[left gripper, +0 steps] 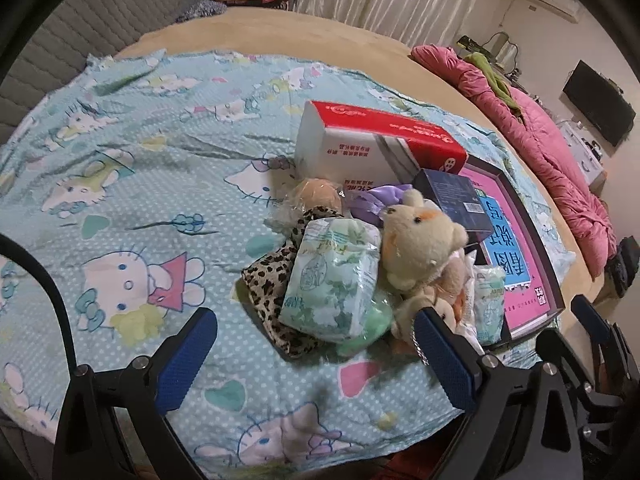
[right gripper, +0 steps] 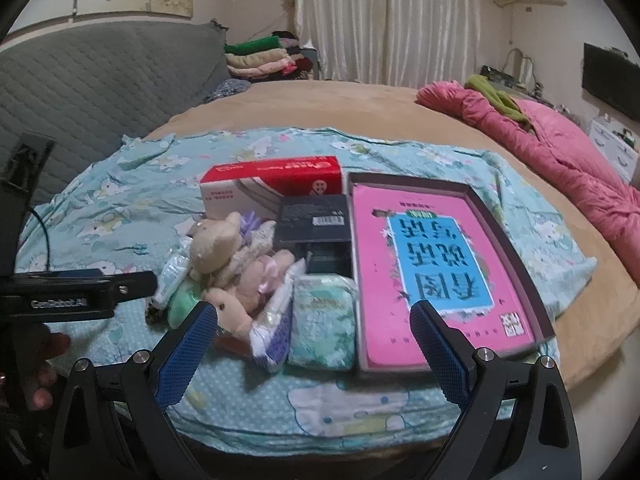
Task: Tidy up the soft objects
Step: 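Move both tools toward the pile of soft items, then close left tool on green-patterned wipes pack while right tool grasps beige plush bunny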
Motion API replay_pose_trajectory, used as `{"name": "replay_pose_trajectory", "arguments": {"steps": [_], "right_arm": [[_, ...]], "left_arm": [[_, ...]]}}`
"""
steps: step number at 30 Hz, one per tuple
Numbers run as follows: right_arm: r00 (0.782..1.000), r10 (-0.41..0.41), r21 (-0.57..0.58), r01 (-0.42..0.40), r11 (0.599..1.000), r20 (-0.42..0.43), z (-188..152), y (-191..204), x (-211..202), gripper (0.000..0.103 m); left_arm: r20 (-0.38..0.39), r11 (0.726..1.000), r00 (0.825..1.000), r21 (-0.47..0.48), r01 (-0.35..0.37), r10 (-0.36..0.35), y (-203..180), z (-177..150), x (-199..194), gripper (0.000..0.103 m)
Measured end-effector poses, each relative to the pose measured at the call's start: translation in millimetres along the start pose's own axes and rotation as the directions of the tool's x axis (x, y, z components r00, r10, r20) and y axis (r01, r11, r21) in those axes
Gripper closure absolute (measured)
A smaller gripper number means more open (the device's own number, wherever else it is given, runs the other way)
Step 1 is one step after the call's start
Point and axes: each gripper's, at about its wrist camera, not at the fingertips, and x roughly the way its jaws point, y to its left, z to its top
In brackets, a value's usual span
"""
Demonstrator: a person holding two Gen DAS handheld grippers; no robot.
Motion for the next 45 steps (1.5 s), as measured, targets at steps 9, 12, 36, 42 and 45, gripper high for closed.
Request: {"name": "replay_pose_trajectory", "arguments": {"steps": [9,12,36,42,45], "right_arm": [[0.998,0.067,-0.066,-0.067,0.996,-0.005,30.0,18.0,24.6,0.006],[0.997,0.065,-0.089,-0.069,0.994,-0.038,31.7,21.9,36.6,0.006],[0.982,0.055,-0.39,-0.123,0.913,-0.18,44.4,87.7,107.1,0.031],[0.979,0.018,-0.434,-0.107,0.894,-0.205,35.0,93.6,120.8,0.043],[0.975,0.022,-0.42,-0.116,0.9,-0.222,33.5,88.7,125.5,0.052]], "left_arm": [[-0.058,0.998,0.996,-0.02,0.064,-0.065,11.0,10.0,31.6,0.016],[-0.066,0.996,0.994,-0.01,0.083,-0.084,10.5,12.2,36.6,0.025],[-0.048,0.953,0.955,-0.099,0.287,-0.293,49.7,19.6,33.1,0.07],[-0.072,0.949,0.948,-0.082,0.305,-0.311,45.7,19.4,39.5,0.07],[-0.084,0.948,0.945,-0.078,0.31,-0.316,42.5,17.8,43.1,0.07]]}}
